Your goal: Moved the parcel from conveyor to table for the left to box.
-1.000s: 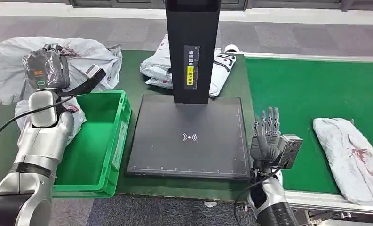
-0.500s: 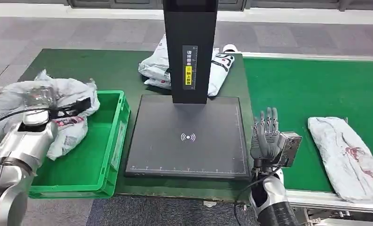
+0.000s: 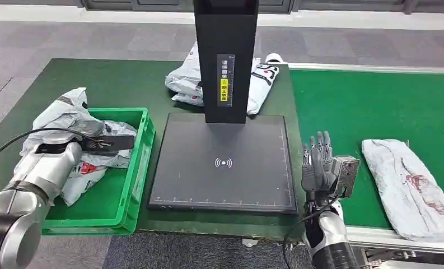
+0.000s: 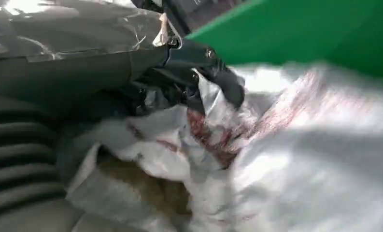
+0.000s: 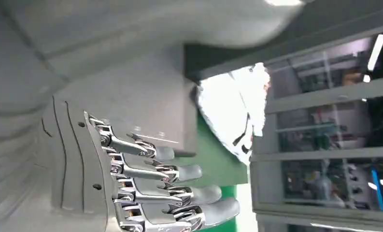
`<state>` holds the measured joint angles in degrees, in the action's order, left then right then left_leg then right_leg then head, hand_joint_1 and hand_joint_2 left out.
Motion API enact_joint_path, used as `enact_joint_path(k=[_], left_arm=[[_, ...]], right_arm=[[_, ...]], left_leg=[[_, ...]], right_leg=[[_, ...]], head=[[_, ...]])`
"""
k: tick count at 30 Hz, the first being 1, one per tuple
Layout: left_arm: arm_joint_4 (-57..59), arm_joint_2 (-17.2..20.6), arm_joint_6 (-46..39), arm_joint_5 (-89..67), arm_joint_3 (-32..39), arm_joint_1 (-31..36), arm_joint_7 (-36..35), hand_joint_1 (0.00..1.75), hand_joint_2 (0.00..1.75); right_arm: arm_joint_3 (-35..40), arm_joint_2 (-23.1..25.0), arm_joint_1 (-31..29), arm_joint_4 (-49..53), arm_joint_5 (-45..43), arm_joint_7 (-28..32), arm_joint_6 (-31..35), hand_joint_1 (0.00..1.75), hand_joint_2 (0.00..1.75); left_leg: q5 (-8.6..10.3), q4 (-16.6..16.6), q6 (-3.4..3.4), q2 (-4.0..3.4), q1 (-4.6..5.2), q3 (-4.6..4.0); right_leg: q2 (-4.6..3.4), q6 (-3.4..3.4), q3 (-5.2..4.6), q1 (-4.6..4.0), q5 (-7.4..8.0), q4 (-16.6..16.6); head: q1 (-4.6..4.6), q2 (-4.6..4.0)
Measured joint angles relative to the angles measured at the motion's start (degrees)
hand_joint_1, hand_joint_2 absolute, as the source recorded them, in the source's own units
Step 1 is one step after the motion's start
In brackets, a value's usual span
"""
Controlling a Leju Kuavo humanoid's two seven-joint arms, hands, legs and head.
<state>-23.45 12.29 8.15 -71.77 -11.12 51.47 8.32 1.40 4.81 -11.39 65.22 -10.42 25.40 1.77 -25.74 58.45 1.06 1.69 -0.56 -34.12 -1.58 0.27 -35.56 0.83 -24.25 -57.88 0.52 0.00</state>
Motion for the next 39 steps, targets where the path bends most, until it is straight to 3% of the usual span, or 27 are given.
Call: enact_joint_path(k=[3,7,13,16,17,19,20,24,25,28,31,33,39], left_arm=[[-1.1,-2.0,-5.3,6.4,2.1,-0.3,-4.0,0.00,0.00],[-3.4,-4.1,-18.5,13.7,7.0,-0.6,-8.8,0.00,0.00],[-5.8,-5.1,-29.4,21.3,12.1,-1.3,-3.8,0.00,0.00],[-6.5,-5.1,-31.0,22.7,13.7,-1.4,-2.7,0.00,0.00],[-6.6,-5.2,-31.0,22.8,14.1,-1.5,-2.6,0.00,0.00],[-6.9,-5.2,-31.0,23.0,14.6,-1.6,-2.5,0.00,0.00],[-7.0,-5.2,-31.2,23.2,14.7,-1.7,-2.4,0.00,1.75],[-7.8,-5.6,-36.6,27.8,16.1,-2.3,1.5,0.00,1.75],[-8.1,-5.8,-37.8,30.1,16.7,-2.6,3.6,0.00,1.75],[-9.8,-6.9,-34.9,39.7,17.7,-3.6,12.4,0.00,1.75],[-13.9,-9.8,-17.0,51.4,17.4,-6.6,17.6,0.00,1.75],[-16.9,-12.4,-10.0,57.4,15.1,-9.7,18.1,0.00,1.75],[-19.7,-21.6,-8.3,65.7,5.5,-14.8,19.8,0.00,1.75]], right_arm=[[0.0,0.0,0.5,0.9,1.6,-1.6,-0.2,0.00,1.75],[0.0,0.2,0.5,1.2,3.5,-2.7,0.7,0.00,1.75],[0.0,0.2,0.5,1.3,3.9,-2.7,1.2,0.00,1.75],[0.0,0.2,0.5,1.4,3.9,-2.7,1.3,0.00,1.75],[0.0,0.2,0.5,1.4,3.9,-2.7,1.3,0.00,0.00],[0.0,0.2,0.5,1.4,3.9,-2.7,1.3,0.00,0.00],[0.0,0.2,0.5,1.4,3.9,-2.7,1.3,0.00,0.00],[0.0,0.2,0.5,1.4,3.8,-2.6,1.3,0.00,0.00],[0.0,0.2,0.5,1.4,3.8,-2.4,1.3,0.00,1.75],[0.0,0.2,0.4,1.4,3.8,-1.7,1.6,0.00,1.75],[0.0,0.0,0.4,1.4,5.9,-1.1,2.5,0.00,1.75],[0.0,-0.1,0.1,1.1,7.6,-0.2,3.1,0.00,1.75],[0.4,0.0,-1.2,0.0,13.6,2.0,8.4,0.00,1.75]], left_leg=[[0.01,0.0,0.00,0.03,0.00,-0.07],[-0.01,0.0,-0.02,-0.15,0.01,-0.06],[-0.01,0.0,-0.01,-0.12,0.01,-0.10],[-0.01,0.0,-0.01,-0.15,0.01,-0.09],[-0.01,0.0,-0.01,-0.14,0.01,-0.10],[-0.01,0.0,-0.01,-0.12,0.01,-0.11],[-0.01,0.0,-0.01,-0.12,0.01,-0.11],[-0.01,0.0,-0.01,-0.16,0.01,-0.11],[-0.01,0.0,-0.01,-0.15,0.01,-0.11],[-0.01,0.0,-0.01,-0.09,0.02,-0.11],[-0.02,0.0,-0.03,0.06,0.02,-0.12],[-0.02,0.0,-0.05,0.18,0.03,-0.17],[-0.10,0.1,-0.19,0.21,0.11,-0.22]], right_leg=[[0.05,0.01,-0.01,0.01,0.00,0.0],[-0.12,0.02,-0.06,0.06,0.04,0.0],[-0.06,0.01,-0.08,0.02,0.03,0.0],[-0.08,0.01,-0.11,0.02,0.03,0.0],[-0.08,0.00,-0.11,0.01,0.02,0.0],[-0.07,0.00,-0.11,0.01,0.02,0.0],[-0.07,0.00,-0.11,0.02,0.02,0.0],[-0.08,0.00,-0.11,0.04,0.02,0.0],[-0.07,0.00,-0.11,0.04,0.02,0.0],[-0.08,0.01,-0.12,0.04,0.01,0.0],[0.06,0.05,-0.09,0.08,-0.03,0.0],[0.17,0.06,-0.04,0.16,-0.04,0.0],[0.26,0.14,-0.06,0.24,-0.04,0.1]], head=[[-0.02,0.02],[0.00,0.00],[0.00,0.02],[0.00,0.00],[0.00,0.00],[0.00,0.00],[0.00,0.00],[0.00,0.00],[0.00,0.00],[0.00,0.00],[0.02,0.02],[0.00,0.00],[0.00,0.02]])
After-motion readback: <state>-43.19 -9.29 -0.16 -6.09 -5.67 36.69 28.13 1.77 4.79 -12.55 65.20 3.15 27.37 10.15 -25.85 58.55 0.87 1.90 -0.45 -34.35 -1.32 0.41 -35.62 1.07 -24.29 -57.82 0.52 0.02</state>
